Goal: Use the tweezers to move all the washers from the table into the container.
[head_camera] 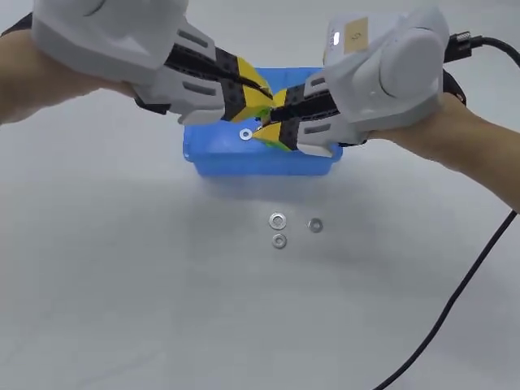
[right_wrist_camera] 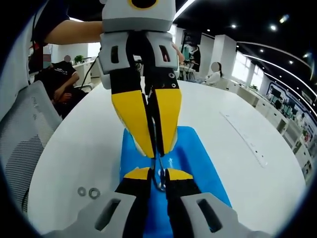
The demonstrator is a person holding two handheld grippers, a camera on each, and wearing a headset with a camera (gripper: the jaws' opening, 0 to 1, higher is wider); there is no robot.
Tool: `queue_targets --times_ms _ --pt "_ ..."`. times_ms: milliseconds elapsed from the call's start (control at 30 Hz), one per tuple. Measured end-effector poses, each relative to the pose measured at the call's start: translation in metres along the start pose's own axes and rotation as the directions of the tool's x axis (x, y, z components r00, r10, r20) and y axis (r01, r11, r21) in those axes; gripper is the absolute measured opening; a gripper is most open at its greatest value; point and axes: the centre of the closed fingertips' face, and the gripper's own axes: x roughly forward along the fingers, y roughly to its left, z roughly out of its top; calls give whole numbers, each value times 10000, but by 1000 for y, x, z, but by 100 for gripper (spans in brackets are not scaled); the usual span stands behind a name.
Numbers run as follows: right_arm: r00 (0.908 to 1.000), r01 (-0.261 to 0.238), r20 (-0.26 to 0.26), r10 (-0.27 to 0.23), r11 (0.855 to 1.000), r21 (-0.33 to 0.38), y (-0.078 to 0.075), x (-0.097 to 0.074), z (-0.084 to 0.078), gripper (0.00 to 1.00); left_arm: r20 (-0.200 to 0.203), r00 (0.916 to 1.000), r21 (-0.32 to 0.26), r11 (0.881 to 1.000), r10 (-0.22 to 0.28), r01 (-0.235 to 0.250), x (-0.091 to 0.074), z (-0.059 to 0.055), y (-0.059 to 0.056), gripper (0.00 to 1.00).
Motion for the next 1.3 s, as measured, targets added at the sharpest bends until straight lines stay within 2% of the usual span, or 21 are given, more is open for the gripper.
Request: queue_targets --times_ms 200,467,700,933,1033,1200,1300 --pt "9999 102 -15 -102 9999 -97 -2 -3 2 12 182 9998 96 10000 -2 0 -3 8 -2 6" --pt "9996 255 148 -250 9992 -307 -2 -10 14 13 256 9997 584 9983 -25 10 -13 21 -7 6" --pt "9984 429 377 -410 9978 -507 4 -22 35 12 208 9997 915 9957 105 -124 -27 34 -14 6" --pt "9981 270 583 -222 9962 -827 21 -38 48 12 133 9999 1171 9931 43 -58 -42 44 -36 5" --pt "9982 176 582 -128 9963 -838 33 -45 52 12 -50 10000 1310 9914 10 -3 -49 45 -47 5" --pt "9981 117 611 -62 9958 -906 51 -55 59 12 -70 10000 1414 9899 -19 29 -55 49 -63 5" --pt "9986 14 525 39 9949 -1006 64 -59 62 12 -34 10000 1468 9891 -74 78 -56 53 -77 5"
